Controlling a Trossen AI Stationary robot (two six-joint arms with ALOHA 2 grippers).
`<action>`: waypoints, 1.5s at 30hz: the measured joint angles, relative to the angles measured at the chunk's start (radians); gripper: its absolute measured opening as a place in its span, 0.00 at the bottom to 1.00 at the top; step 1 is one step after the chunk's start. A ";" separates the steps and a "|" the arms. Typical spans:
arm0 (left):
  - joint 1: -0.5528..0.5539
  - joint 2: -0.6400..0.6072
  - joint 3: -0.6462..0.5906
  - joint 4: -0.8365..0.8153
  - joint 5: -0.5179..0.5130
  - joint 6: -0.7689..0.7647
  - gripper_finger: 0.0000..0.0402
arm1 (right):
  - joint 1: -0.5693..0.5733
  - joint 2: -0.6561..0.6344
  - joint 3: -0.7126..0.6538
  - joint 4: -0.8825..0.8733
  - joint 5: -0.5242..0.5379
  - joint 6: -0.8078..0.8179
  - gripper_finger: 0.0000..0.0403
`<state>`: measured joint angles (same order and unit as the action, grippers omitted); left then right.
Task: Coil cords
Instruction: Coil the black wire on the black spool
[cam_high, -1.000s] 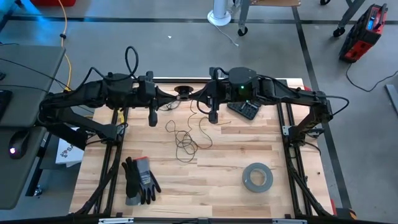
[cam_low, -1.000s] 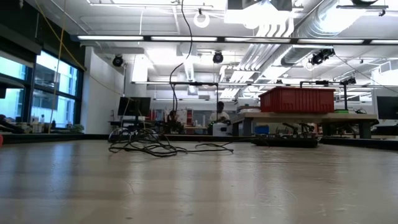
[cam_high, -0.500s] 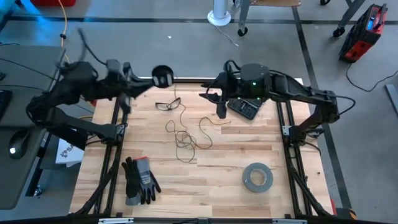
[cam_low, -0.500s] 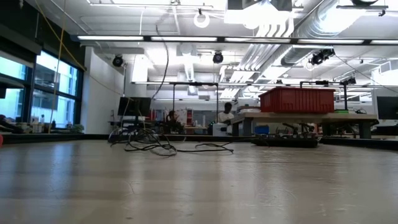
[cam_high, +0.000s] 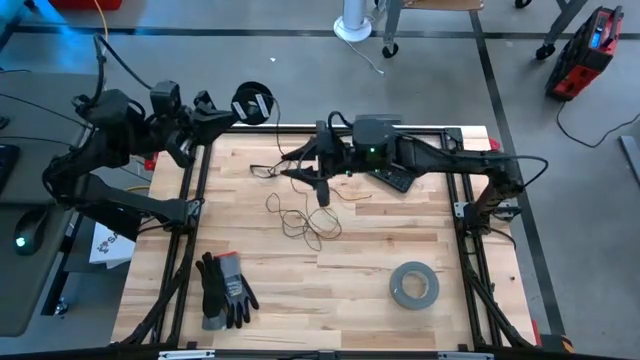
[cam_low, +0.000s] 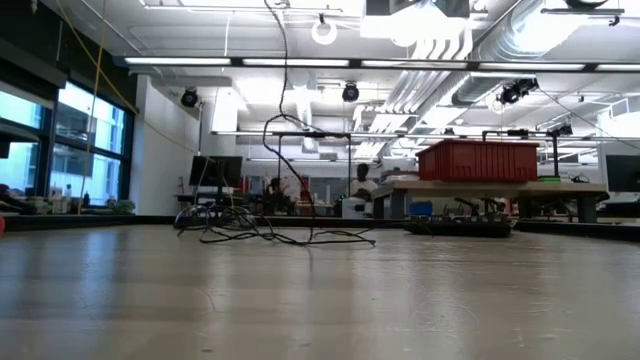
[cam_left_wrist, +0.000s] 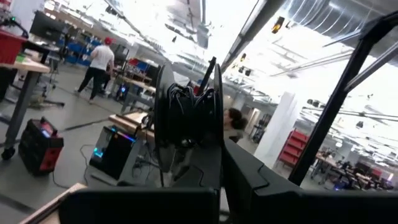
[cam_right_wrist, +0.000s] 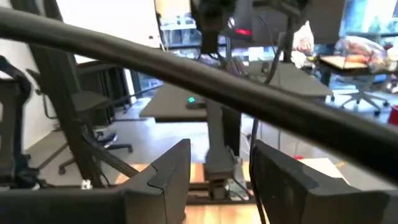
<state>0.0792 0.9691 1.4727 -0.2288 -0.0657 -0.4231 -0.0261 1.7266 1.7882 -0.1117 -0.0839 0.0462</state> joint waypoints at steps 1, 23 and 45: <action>0.000 0.001 0.000 -0.001 -0.005 -0.006 0.00 | 0.004 0.001 0.000 0.003 0.006 -0.001 0.40; 0.000 0.004 0.000 0.005 -0.017 -0.073 0.00 | 0.020 0.008 0.002 0.093 0.147 -0.118 0.09; 0.000 0.019 0.000 0.012 -0.018 -0.072 0.00 | 0.013 0.008 0.002 0.171 0.272 -0.098 0.33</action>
<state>0.0792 0.9881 1.4727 -0.2173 -0.0841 -0.4953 -0.0127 1.7344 1.7901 0.0598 0.1885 -0.0520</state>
